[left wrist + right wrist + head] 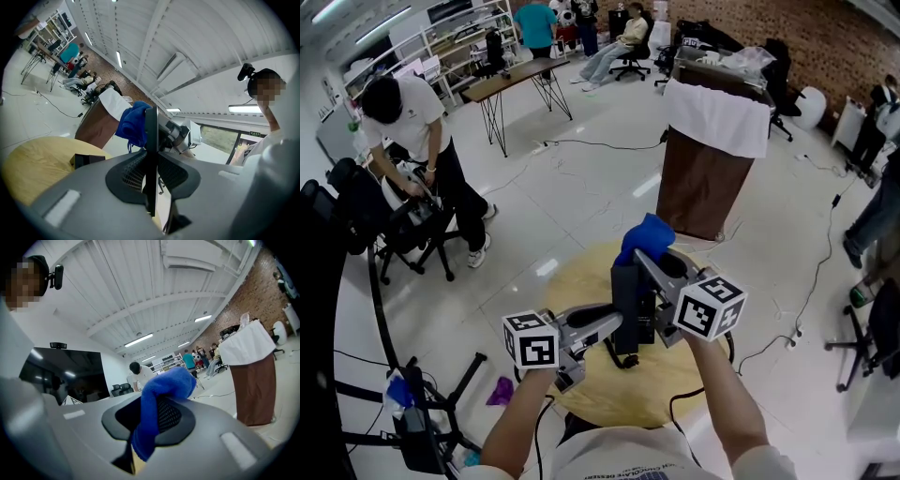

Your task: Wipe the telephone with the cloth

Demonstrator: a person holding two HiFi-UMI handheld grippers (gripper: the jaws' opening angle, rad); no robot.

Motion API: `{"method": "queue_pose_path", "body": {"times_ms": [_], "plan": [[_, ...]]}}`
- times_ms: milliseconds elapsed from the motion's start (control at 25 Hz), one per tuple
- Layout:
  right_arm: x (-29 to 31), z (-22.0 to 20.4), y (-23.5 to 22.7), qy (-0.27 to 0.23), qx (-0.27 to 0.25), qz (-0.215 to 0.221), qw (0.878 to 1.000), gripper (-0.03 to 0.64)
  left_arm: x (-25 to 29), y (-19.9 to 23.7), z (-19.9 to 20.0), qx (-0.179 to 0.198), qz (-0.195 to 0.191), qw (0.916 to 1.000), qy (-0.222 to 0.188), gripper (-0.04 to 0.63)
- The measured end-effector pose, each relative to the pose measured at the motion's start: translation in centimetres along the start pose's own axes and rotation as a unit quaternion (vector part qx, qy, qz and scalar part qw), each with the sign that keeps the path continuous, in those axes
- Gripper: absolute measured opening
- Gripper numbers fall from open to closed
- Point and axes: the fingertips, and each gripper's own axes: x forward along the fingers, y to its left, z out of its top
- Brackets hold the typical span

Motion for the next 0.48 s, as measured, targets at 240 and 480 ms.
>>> {"method": "queue_pose_path", "body": {"times_ms": [240,480], "plan": [[0.1,0.8,-0.2,-0.007,-0.005,-0.002,1.000,0.061,0.3,0.1,-0.6,-0.006,0.000,1.0000,0.005,0.063],[-0.6,1.3,-0.3,-0.014,-0.046,-0.022,0.999,0.061,0.1,0.8,-1.0,-0.009,0.005,0.9999,0.007,0.063]]}}
